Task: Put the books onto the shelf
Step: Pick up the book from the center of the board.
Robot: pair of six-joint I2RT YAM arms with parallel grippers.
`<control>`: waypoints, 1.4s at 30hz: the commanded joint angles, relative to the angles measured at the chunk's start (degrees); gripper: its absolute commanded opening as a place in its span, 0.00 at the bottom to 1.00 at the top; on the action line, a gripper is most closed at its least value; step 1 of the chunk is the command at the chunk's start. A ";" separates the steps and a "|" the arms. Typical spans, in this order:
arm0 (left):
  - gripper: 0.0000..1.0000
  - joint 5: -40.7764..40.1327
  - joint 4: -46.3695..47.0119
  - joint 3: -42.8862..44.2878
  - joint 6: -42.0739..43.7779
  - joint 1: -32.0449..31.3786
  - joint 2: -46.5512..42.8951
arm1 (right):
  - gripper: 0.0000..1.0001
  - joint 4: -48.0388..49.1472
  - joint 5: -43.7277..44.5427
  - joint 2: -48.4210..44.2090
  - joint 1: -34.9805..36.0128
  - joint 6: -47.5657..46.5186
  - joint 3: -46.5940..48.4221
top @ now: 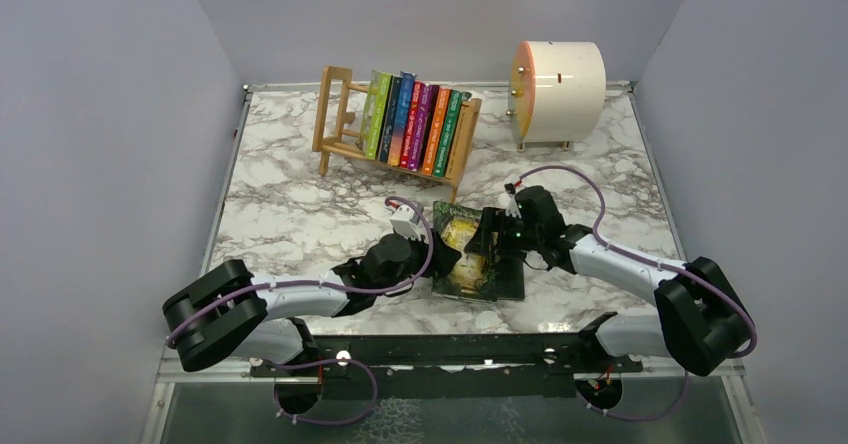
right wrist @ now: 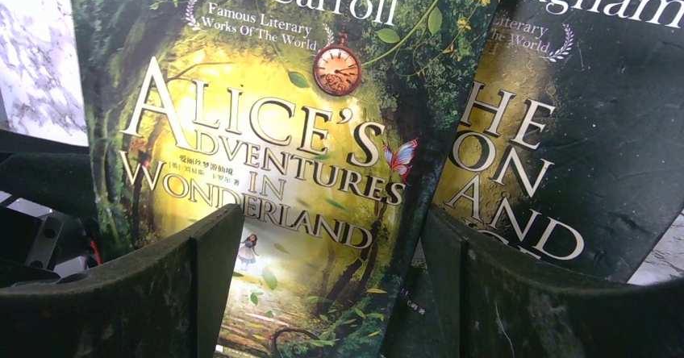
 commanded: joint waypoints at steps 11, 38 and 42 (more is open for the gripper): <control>0.40 4.74 8.18 4.16 0.62 -0.43 5.31 | 0.78 0.71 -0.10 -2.11 1.37 -0.26 0.30; 0.31 14.27 15.79 8.90 2.56 -0.43 9.72 | 0.78 3.45 -2.44 -8.34 1.67 -1.50 -2.65; 0.17 15.02 16.29 9.39 2.41 -0.43 9.80 | 0.78 2.28 -1.29 -9.71 1.68 -1.50 -2.67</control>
